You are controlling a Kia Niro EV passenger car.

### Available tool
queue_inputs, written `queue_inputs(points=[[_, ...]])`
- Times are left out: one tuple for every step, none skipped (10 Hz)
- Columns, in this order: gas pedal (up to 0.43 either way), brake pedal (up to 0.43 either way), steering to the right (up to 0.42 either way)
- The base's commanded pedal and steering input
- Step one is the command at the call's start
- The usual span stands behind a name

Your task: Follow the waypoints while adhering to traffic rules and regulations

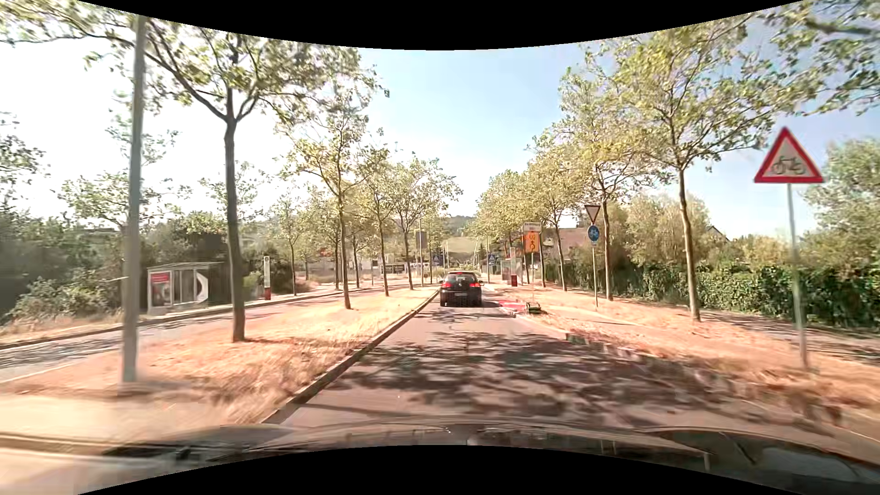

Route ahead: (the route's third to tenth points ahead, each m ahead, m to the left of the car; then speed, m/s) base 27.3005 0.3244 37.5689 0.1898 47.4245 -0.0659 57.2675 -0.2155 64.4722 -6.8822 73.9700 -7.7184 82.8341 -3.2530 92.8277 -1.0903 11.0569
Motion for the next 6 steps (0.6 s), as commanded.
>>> queue_inputs(points=[[0.000, 0.061, 0.008], [0.000, 0.067, 0.008], [0.000, 0.079, 0.008], [0.000, 0.079, 0.008], [0.000, 0.085, 0.007], [0.000, 0.091, 0.007]])
